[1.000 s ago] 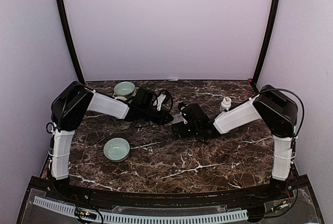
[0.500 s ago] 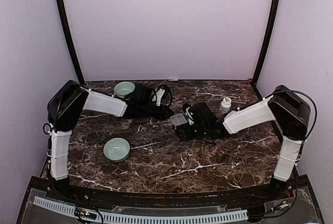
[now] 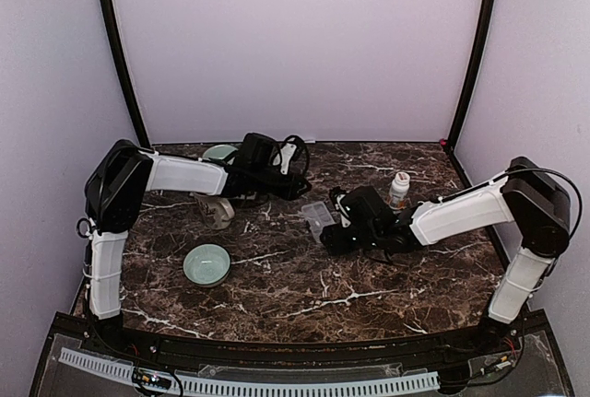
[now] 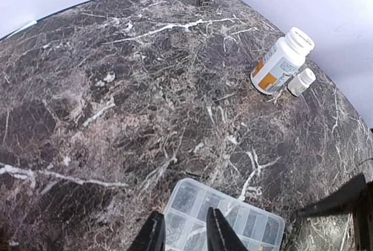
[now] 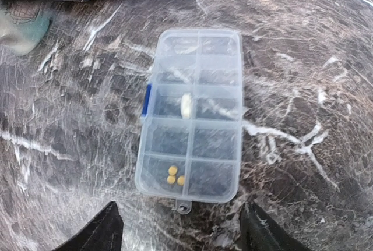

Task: Sort the pills into containers
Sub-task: Adjust the pill container at the center of the board.

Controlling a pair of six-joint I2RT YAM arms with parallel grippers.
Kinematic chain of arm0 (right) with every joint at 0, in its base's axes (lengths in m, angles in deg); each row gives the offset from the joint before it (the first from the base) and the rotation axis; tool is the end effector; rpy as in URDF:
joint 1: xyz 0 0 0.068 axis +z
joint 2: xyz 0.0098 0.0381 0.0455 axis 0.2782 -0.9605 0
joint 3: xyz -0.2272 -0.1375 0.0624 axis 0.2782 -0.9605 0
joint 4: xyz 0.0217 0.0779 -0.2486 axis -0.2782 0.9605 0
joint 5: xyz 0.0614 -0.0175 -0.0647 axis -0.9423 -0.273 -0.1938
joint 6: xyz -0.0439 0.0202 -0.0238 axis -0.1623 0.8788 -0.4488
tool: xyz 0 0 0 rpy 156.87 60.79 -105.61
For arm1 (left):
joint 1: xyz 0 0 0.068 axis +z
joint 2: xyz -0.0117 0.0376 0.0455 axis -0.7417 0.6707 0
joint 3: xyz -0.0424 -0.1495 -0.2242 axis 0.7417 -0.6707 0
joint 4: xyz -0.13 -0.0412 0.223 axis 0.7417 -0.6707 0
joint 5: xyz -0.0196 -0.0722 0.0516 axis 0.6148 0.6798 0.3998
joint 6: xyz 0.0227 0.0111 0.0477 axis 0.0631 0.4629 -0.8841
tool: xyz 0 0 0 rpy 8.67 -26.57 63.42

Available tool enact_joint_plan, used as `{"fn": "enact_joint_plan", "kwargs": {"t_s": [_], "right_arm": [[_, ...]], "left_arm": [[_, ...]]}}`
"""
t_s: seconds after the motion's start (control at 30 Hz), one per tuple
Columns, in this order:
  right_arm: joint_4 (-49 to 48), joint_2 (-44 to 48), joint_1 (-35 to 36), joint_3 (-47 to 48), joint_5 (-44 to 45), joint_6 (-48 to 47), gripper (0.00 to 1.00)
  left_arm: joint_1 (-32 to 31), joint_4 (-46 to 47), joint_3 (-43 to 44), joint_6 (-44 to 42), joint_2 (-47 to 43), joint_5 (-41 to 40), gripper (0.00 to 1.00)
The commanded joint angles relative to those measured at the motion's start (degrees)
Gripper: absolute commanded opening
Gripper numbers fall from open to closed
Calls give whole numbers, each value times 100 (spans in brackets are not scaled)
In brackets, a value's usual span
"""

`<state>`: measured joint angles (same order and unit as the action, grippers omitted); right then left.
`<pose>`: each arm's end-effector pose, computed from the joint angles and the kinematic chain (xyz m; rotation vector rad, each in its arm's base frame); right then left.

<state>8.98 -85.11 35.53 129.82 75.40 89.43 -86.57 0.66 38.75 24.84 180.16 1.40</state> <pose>0.2200 0.2657 0.1534 -0.4432 2.2956 0.4204 0.3739 -0.3126 0.1870 0.7010 2.0088 -0.8208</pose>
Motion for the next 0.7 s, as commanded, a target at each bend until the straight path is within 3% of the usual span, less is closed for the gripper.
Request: {"fn": "enact_joint_plan", "kwargs": {"t_s": [0.0,0.13,0.67], "right_arm": [[72,-26,183,-104,208,434,32],[55,-282,224,-107,174,600,0],[-104,-915,-30,126,269,711,0]], "left_arm": [[56,-504,396,-214,236,-28,26],[60,-829,740,-270,487,55,26],[5,-1678,1553,-336,1228,189,24]]}}
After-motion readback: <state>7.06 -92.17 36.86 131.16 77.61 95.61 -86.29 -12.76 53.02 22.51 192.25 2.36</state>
